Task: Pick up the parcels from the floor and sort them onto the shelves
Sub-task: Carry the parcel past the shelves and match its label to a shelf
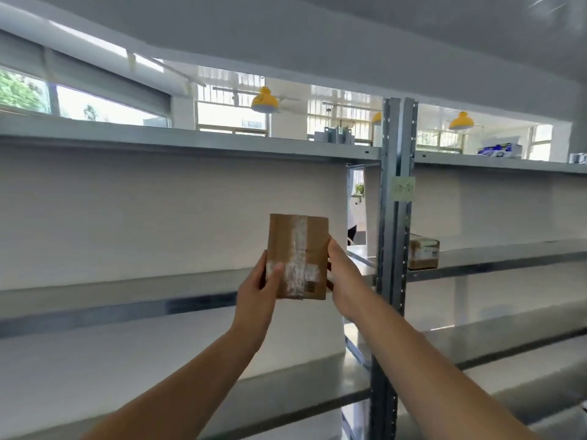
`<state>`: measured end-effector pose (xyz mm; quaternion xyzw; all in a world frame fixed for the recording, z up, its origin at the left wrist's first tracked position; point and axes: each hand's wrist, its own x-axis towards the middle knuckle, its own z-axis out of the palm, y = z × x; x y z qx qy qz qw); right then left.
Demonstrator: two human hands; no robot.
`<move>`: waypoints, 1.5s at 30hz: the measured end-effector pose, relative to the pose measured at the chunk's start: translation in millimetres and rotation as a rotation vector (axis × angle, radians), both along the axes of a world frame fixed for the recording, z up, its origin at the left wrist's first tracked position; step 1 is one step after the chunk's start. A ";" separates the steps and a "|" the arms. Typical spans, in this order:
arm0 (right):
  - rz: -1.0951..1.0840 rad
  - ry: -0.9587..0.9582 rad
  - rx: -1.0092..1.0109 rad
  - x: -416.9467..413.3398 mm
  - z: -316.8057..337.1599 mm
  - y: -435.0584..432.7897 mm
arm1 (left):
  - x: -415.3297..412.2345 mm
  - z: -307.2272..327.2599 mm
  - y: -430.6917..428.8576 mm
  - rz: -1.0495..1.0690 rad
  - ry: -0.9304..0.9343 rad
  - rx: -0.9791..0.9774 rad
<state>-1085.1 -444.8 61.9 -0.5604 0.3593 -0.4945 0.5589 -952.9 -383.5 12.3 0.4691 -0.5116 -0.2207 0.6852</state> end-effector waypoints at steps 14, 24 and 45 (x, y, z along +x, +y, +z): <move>0.103 -0.052 -0.054 142.7 -12.3 67.9 | 126.3 0.4 94.7 0.129 0.170 -0.014; 0.172 0.073 -0.093 187.9 -20.8 91.7 | 178.4 2.3 125.9 0.150 0.292 -0.069; 0.113 -0.022 -0.012 200.9 -11.6 111.8 | 209.2 6.9 149.0 0.270 0.091 0.044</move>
